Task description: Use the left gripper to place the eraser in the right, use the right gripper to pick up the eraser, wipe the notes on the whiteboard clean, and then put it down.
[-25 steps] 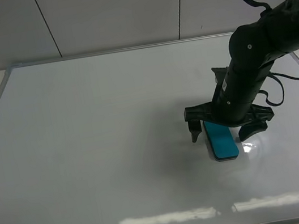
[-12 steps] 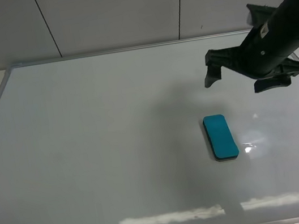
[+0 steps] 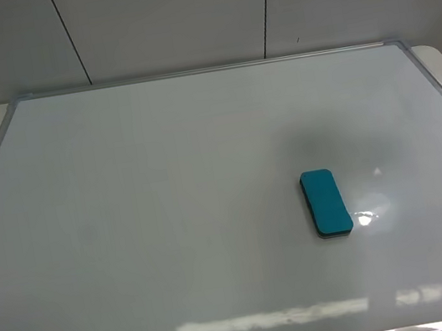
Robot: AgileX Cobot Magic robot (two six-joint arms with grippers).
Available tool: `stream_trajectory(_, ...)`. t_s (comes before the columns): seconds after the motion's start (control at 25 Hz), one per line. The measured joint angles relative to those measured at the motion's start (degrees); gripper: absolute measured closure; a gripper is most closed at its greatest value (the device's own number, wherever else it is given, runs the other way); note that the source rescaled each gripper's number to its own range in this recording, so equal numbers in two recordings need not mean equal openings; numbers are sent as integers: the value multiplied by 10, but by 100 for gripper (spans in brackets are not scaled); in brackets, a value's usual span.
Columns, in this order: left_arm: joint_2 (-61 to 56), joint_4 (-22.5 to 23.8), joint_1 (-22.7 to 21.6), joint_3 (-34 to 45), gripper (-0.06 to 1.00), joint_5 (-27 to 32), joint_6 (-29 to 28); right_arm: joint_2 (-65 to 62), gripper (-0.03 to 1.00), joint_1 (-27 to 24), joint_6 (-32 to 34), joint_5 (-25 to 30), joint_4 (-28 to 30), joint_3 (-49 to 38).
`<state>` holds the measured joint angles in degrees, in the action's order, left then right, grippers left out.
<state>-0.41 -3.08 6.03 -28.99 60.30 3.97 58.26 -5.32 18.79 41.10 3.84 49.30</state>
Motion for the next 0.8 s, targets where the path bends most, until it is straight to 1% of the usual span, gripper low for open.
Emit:
stream_trajectory(0.12, 0, 0, 0, 0, -5, 0, 0, -71, -3, -29, -1, 38, 8, 0)
stream_trajectory(0.28, 0, 0, 0, 0, -5, 0, 0, -169, -3, -33, -2, 75, 9, -1)
stream_trajectory(0.44, 0, 0, 0, 0, -5, 0, 0, -271, -3, -33, -5, 89, 9, -16)
stream_trajectory(0.6, 0, 0, 0, 0, -5, 0, 0, -364, -3, -33, -25, 106, 9, -41)
stream_trajectory(0.8, 0, 0, 0, 0, -5, 0, 0, -449, -3, -33, -40, 135, 9, -54)
